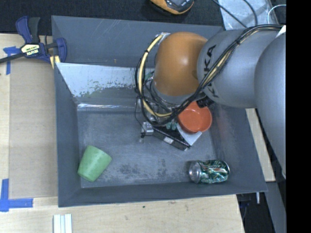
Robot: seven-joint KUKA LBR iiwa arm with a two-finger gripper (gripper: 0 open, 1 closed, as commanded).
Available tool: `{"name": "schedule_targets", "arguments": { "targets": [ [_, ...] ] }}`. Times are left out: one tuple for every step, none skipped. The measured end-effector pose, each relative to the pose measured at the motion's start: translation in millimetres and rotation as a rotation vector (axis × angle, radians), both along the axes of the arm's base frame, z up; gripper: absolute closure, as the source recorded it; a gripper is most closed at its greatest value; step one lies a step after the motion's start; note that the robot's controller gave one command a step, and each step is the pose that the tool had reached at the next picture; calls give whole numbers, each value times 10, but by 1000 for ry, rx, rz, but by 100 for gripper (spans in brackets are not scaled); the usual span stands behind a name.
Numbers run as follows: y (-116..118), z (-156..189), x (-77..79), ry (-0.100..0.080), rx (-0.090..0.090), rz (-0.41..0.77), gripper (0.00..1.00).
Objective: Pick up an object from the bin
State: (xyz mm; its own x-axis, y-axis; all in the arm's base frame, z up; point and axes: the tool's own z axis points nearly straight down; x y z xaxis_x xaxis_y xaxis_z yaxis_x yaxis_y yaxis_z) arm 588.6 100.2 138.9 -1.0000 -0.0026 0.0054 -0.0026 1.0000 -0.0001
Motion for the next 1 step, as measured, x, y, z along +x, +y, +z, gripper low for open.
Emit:
{"name": "schedule_targets", "arguments": {
  "targets": [
    [-6,51,20,-8,1,-3,0]
  ]
}}
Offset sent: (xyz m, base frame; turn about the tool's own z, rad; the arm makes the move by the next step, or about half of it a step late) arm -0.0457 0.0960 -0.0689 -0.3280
